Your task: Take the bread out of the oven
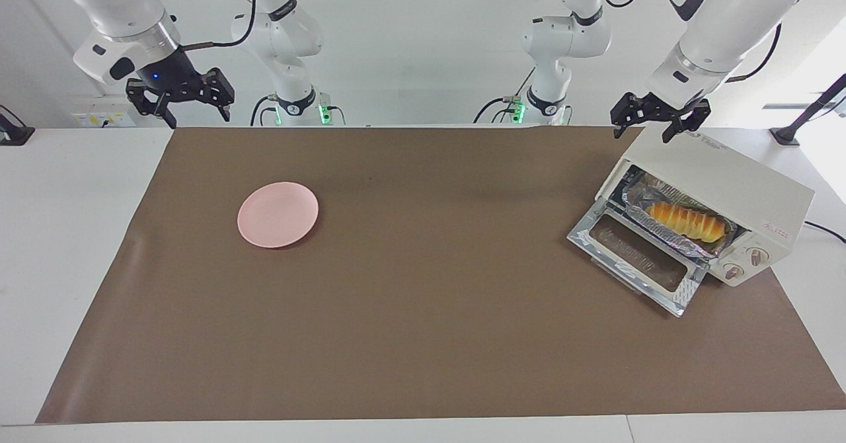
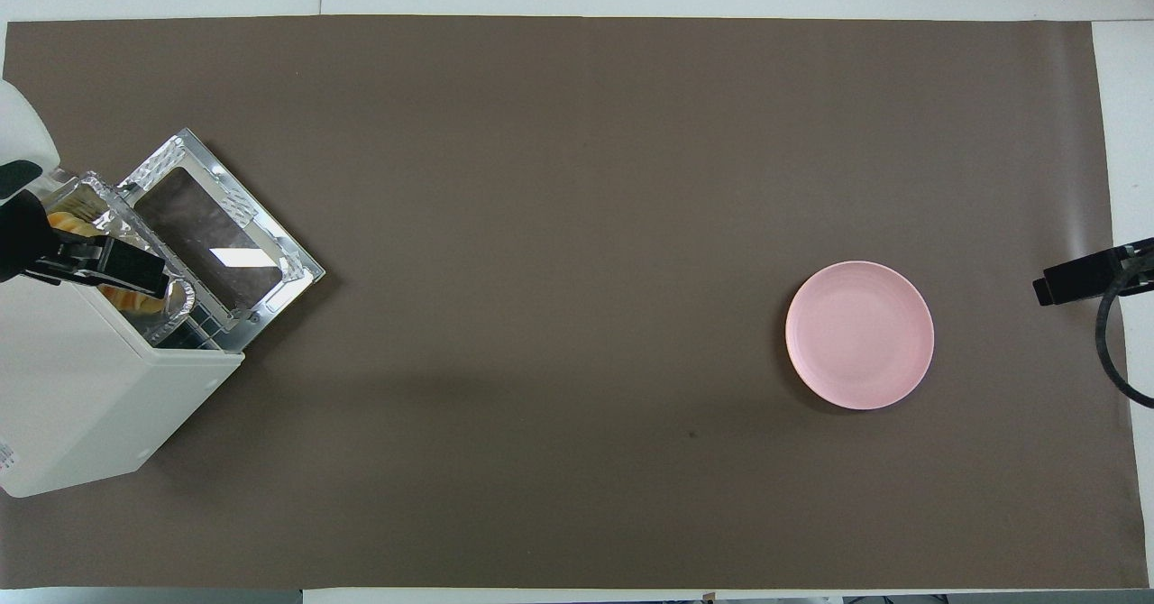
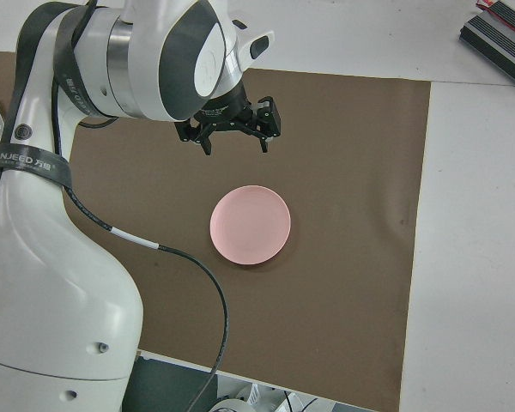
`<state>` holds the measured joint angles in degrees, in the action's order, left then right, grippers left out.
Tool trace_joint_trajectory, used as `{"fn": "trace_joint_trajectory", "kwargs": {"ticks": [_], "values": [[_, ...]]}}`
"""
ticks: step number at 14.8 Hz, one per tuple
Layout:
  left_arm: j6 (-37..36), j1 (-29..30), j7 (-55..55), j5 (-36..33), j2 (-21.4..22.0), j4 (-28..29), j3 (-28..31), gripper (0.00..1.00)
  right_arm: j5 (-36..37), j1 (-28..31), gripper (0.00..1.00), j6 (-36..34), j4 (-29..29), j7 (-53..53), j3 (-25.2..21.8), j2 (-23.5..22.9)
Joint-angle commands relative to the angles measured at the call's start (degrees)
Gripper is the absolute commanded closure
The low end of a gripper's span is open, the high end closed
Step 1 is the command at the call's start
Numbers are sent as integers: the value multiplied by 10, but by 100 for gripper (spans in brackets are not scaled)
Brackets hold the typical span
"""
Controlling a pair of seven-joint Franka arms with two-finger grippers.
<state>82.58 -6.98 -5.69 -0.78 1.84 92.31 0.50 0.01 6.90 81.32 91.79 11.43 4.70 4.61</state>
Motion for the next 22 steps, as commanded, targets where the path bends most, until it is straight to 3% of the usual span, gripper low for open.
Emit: {"fn": "trace_joint_trajectory", "kwargs": {"ticks": [1,6,9,12,14,16,22], "values": [[21,8,2,5,10,16,-3,0,-2,8,0,-5,7,3,5,8],[31,7,2,-2,10,16,-1,0,-2,8,0,-5,7,3,5,8],[97,-4,122,-28,4,17,-4,0,-2,8,0,-5,7,3,5,8],[126,-11,210,-34,-60,-5,-2,0,-2,8,0,-5,7,3,5,8],[152,-12,251,-92,-124,-26,-3,0,-2,8,0,-5,7,3,5,8],[191,-2,291,-98,-172,-50,0,0,-2,8,0,-5,7,3,5,8],[273,64,335,-99,-167,24,4,0,-2,8,0,-5,7,3,5,8]]}}
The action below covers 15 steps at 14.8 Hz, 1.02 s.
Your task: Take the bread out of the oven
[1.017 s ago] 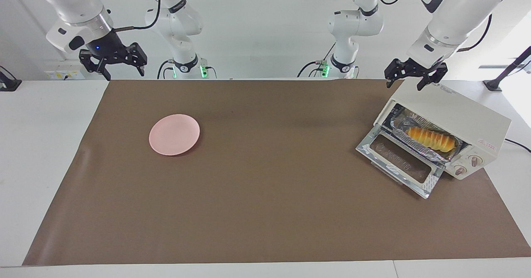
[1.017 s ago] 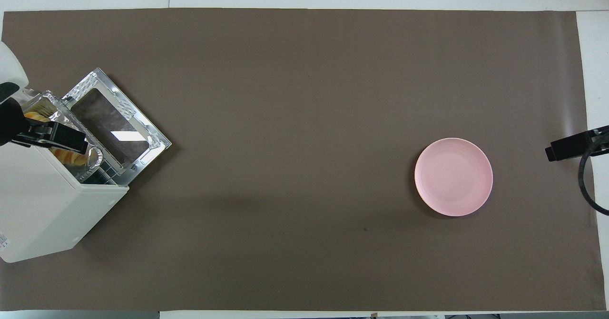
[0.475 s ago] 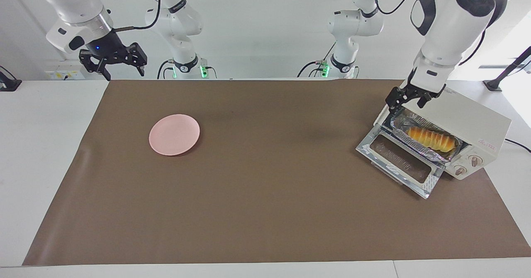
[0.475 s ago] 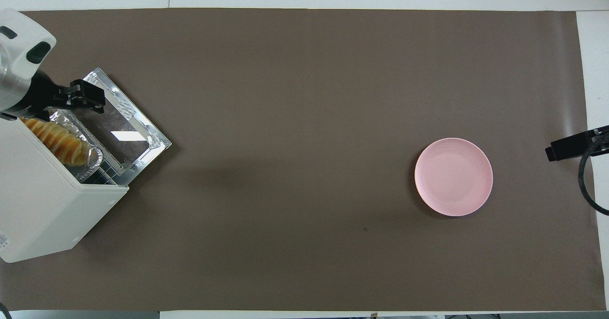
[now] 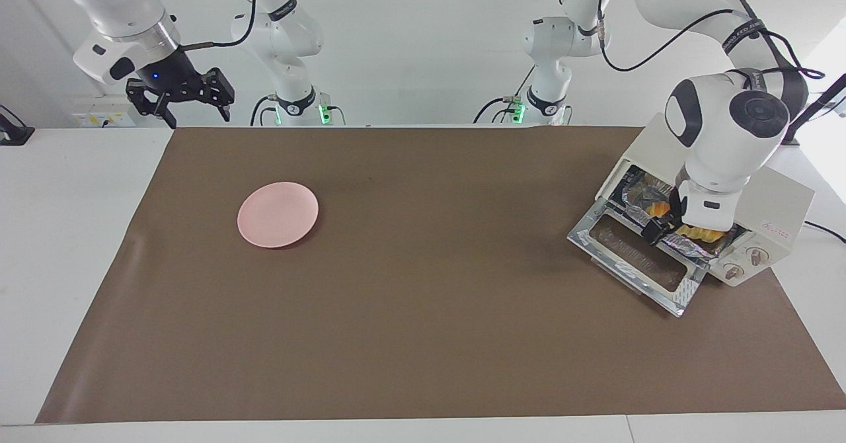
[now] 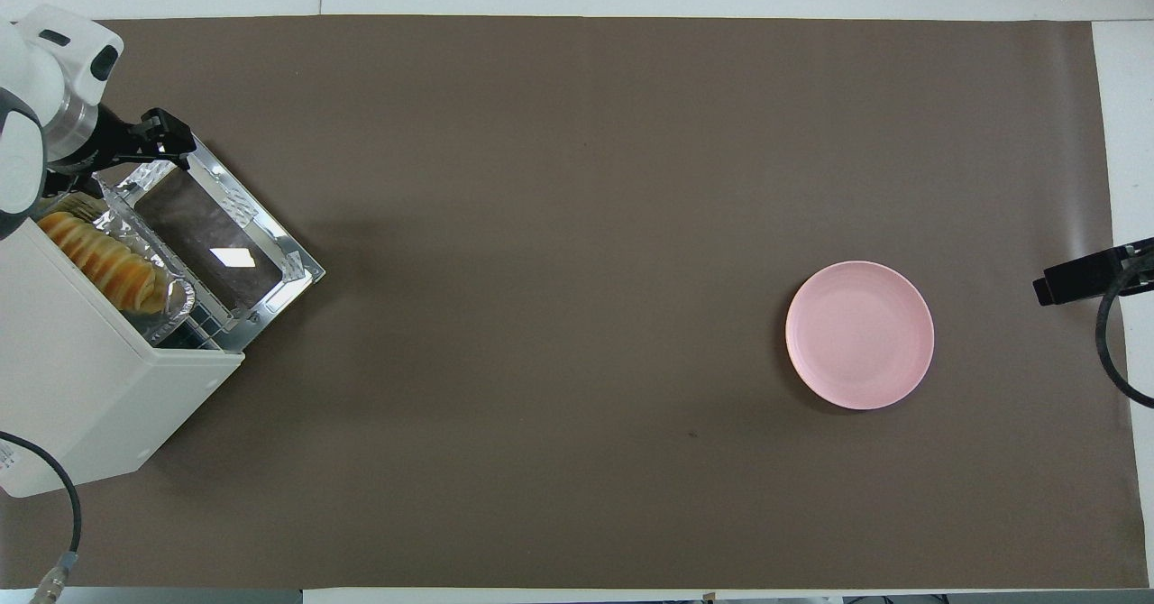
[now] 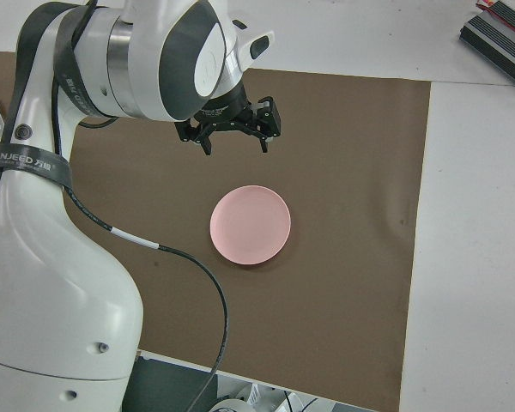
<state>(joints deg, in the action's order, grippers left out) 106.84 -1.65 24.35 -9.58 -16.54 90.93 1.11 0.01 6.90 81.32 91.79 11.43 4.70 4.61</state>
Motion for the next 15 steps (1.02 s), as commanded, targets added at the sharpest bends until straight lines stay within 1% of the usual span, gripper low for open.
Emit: {"fn": "trace_joint_trajectory", "kwargs": {"ticks": [1,4,6,9,11,12,13,14,15], "values": [[38,11,48,-11,21,56,-2,0,-2,8,0,-5,7,3,5,8],[63,10,79,-12,26,100,-1,0,-2,8,0,-5,7,3,5,8],[90,11,81,-13,27,129,-1,0,-2,8,0,-5,7,3,5,8],[112,21,78,-14,27,140,-1,0,-2,8,0,-5,7,3,5,8],[152,23,76,-15,31,177,-1,0,-2,8,0,-5,7,3,5,8],[159,24,76,-15,33,186,-1,0,-2,8,0,-5,7,3,5,8],[162,24,76,-15,31,186,-1,11,-2,8,0,-5,7,3,5,8],[165,24,76,-15,28,186,-1,33,-2,8,0,-5,7,3,5,8],[166,24,76,-15,27,187,-1,50,-2,8,0,-5,7,3,5,8]]}}
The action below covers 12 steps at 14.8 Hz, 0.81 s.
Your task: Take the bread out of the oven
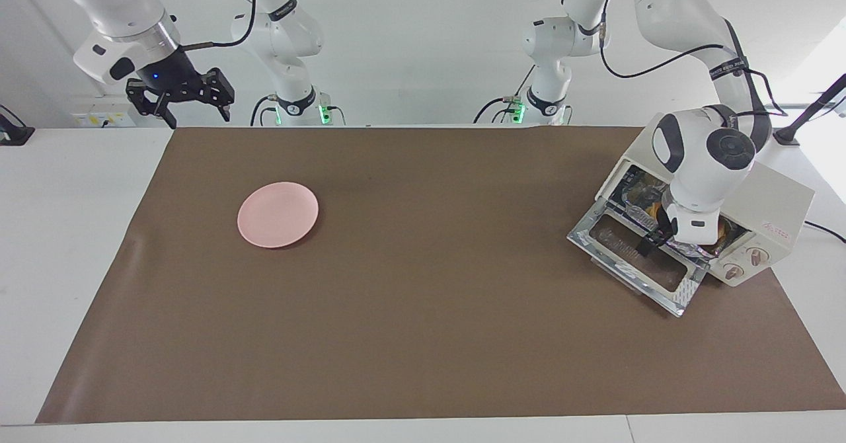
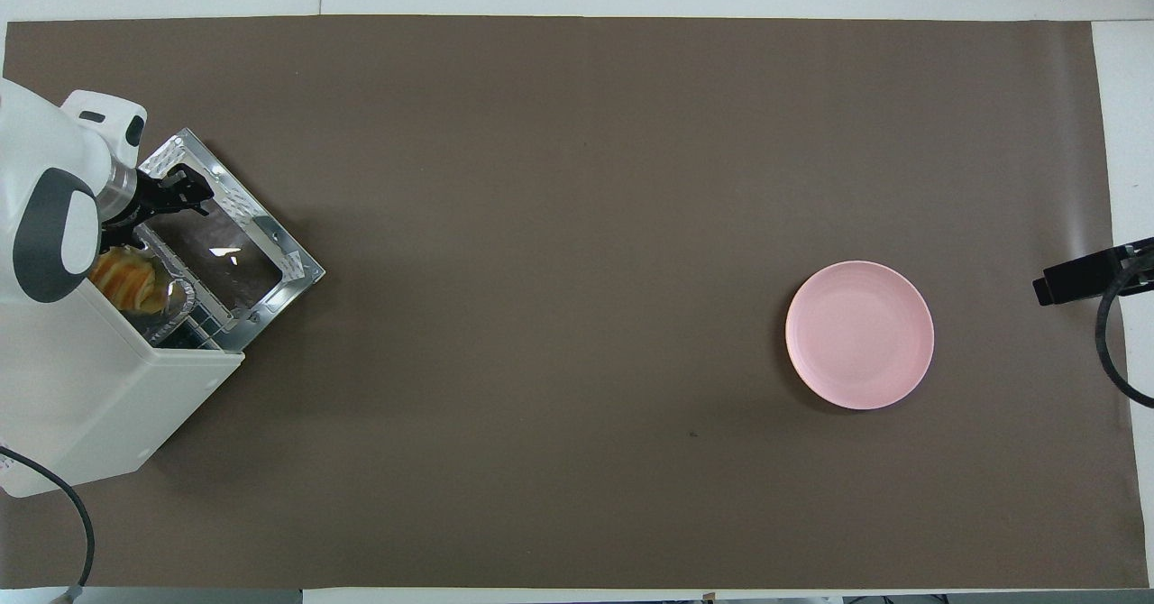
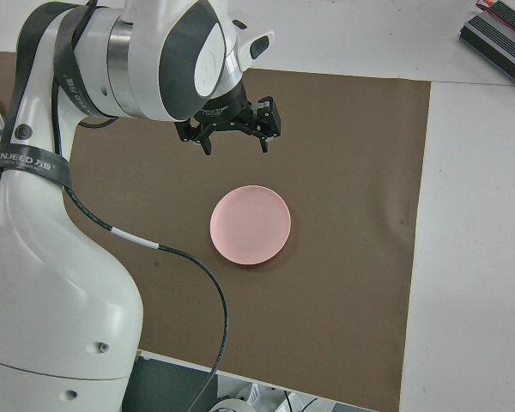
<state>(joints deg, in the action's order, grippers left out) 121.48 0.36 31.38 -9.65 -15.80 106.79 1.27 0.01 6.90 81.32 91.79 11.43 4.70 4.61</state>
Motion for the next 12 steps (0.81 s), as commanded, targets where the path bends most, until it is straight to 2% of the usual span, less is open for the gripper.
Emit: {"fn": "trace_joint_trajectory", "kwargs": {"ticks": [1,2,6,8,12], "values": [[16,3,5,-14,20,28,-3,71,-2,8,0,-5,7,3,5,8],[14,4,4,-14,21,27,-3,100,-2,8,0,-5,7,3,5,8],[-4,-13,1,-36,16,8,-3,100,-2,8,0,-5,7,3,5,8],[-21,-45,-1,-59,14,-11,-4,100,-2,8,0,-5,7,3,5,8],[-112,-131,-1,-39,-34,-140,-7,100,-2,8,0,-5,7,3,5,8]]}}
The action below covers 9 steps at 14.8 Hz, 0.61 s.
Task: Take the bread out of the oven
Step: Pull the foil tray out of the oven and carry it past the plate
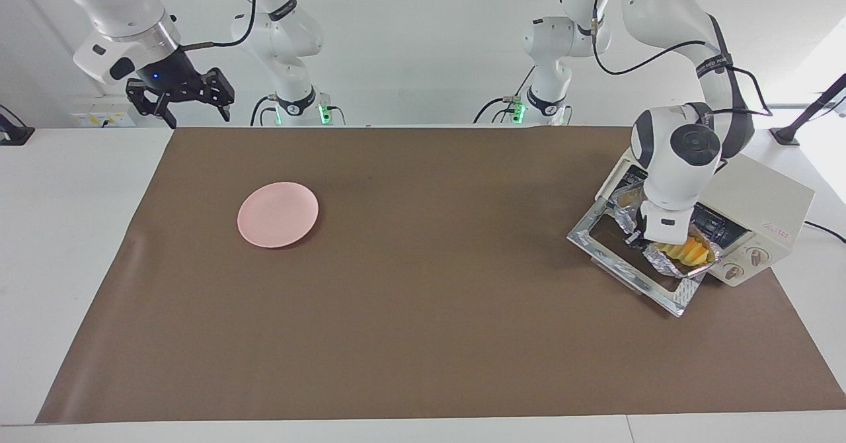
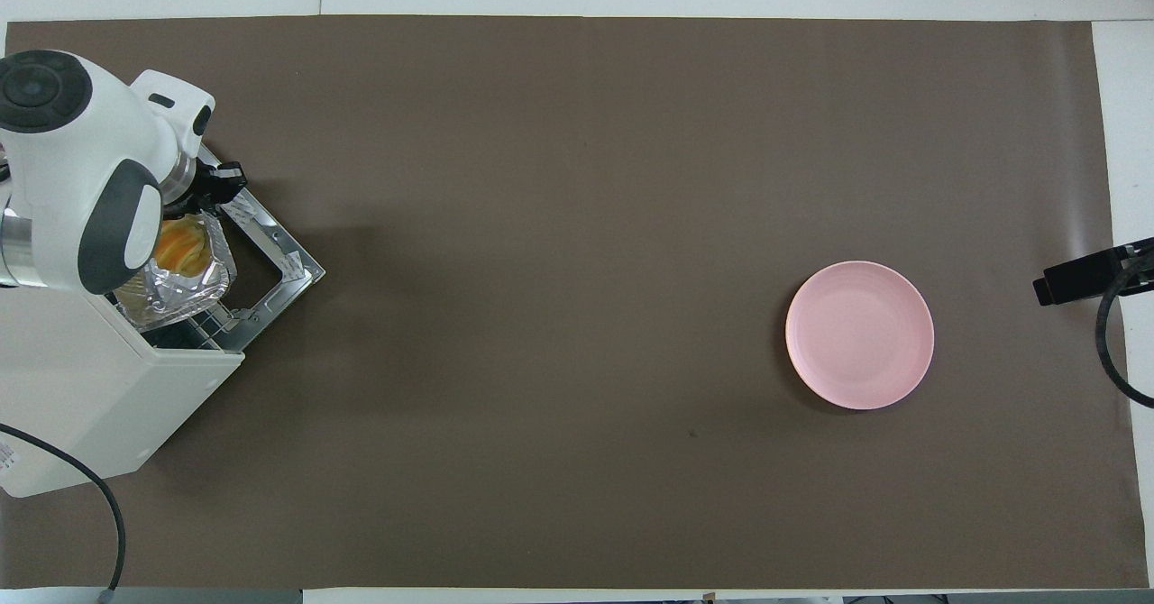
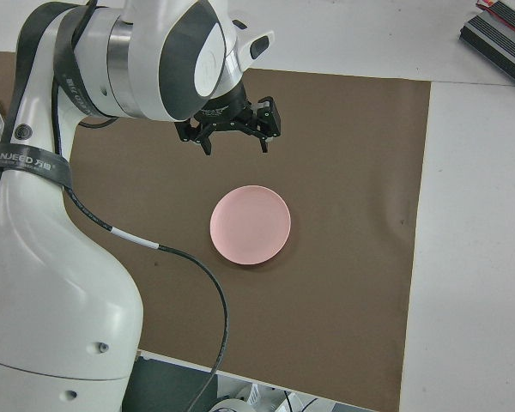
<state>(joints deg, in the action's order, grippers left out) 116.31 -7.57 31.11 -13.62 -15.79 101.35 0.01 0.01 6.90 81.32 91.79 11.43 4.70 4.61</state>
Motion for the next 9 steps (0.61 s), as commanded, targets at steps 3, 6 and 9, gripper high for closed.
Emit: {"fn": "trace_joint_trajectory", "kwargs": {"ticks": [3,6,9], "values": [[-69,-160,2,46,-48,-111,6,100,-2,8,0,-5,7,3,5,8],[-113,-276,18,67,-168,-239,7,100,-2,8,0,-5,7,3,5,8],[-84,-316,58,117,-194,-256,8,100,-2,8,0,-5,7,3,5,8]]}}
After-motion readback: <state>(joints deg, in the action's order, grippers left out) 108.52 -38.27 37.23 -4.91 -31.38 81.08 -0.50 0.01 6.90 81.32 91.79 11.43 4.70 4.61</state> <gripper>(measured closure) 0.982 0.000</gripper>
